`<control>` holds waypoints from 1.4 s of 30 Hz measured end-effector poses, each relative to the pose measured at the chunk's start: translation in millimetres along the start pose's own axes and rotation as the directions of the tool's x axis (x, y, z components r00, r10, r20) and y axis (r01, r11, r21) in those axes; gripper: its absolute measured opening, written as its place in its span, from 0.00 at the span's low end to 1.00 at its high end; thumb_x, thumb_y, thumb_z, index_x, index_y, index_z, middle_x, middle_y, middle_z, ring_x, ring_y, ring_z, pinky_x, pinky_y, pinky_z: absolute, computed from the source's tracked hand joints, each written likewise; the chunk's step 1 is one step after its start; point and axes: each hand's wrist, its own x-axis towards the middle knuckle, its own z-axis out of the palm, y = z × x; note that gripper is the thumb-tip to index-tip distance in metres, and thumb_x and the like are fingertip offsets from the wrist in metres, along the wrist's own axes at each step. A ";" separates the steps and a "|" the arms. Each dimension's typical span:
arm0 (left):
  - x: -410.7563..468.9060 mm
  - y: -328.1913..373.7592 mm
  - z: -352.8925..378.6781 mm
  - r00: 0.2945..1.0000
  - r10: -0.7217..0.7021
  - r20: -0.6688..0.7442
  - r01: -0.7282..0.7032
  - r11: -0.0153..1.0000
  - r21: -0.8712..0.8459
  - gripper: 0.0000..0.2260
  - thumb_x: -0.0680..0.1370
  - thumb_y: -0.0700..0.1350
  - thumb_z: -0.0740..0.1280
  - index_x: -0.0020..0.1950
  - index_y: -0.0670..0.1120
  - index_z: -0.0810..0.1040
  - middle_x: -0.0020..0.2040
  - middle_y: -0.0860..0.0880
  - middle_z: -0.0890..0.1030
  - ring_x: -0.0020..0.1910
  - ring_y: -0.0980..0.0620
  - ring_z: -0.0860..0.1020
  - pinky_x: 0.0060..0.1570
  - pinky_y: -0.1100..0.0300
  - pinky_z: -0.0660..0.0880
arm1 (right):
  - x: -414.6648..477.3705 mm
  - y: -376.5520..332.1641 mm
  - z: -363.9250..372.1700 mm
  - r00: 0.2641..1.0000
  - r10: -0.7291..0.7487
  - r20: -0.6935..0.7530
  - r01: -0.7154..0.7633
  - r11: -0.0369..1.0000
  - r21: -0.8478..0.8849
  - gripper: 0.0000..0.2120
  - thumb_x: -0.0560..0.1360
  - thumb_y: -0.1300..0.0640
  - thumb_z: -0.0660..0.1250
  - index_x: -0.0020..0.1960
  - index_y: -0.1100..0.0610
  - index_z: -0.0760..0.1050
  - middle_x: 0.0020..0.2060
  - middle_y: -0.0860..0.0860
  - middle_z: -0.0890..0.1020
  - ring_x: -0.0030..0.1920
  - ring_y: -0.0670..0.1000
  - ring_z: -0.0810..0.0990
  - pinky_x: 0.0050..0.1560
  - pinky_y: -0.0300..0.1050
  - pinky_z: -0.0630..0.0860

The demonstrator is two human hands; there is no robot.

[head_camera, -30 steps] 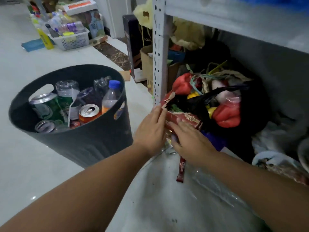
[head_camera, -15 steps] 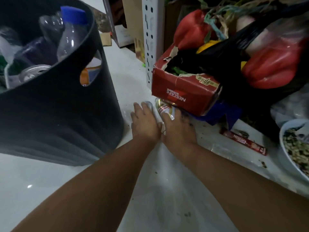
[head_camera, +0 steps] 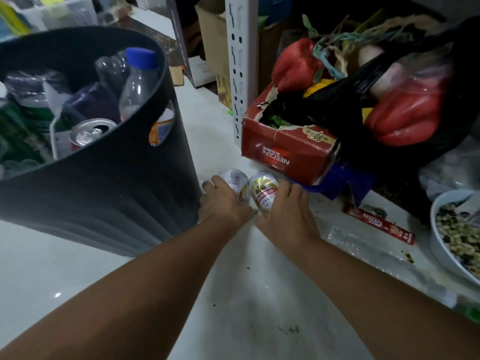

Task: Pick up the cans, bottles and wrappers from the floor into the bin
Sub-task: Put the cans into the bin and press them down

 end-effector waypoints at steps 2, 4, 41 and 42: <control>-5.2 7.0 -13.7 1.000 -0.001 -0.015 0.001 1.000 -0.022 0.41 0.65 0.55 0.76 0.68 0.43 0.58 0.64 0.40 0.66 0.61 0.39 0.71 0.57 0.47 0.74 | 0.3 -2.8 -13.8 0.999 0.021 -0.028 -0.018 0.997 0.076 0.34 0.65 0.46 0.69 0.63 0.62 0.63 0.56 0.61 0.72 0.56 0.58 0.69 0.52 0.49 0.71; -11.9 15.8 -28.7 0.999 -0.003 -0.041 0.001 0.999 -0.046 0.39 0.66 0.53 0.75 0.69 0.43 0.58 0.64 0.40 0.66 0.60 0.39 0.71 0.57 0.47 0.75 | -0.5 -5.3 -28.8 0.999 -0.009 -0.040 0.013 0.995 0.100 0.32 0.66 0.45 0.69 0.62 0.62 0.64 0.55 0.61 0.74 0.55 0.58 0.69 0.50 0.50 0.71; -54.5 50.1 -271.3 0.819 -0.035 -0.573 -0.162 0.943 -0.290 0.36 0.66 0.54 0.71 0.68 0.43 0.61 0.59 0.43 0.68 0.55 0.41 0.72 0.51 0.49 0.72 | 43.3 -138.8 -244.7 0.874 -0.294 -0.386 0.396 0.892 0.216 0.37 0.66 0.42 0.67 0.68 0.55 0.57 0.60 0.56 0.69 0.58 0.56 0.66 0.52 0.50 0.70; -52.5 43.6 -272.7 0.815 -0.038 -0.579 -0.159 0.945 -0.285 0.36 0.66 0.54 0.71 0.68 0.43 0.61 0.59 0.43 0.68 0.55 0.42 0.71 0.50 0.51 0.71 | 44.1 -143.2 -242.5 0.876 -0.302 -0.376 0.404 0.886 0.228 0.37 0.66 0.43 0.67 0.68 0.54 0.56 0.60 0.55 0.69 0.59 0.56 0.66 0.52 0.51 0.70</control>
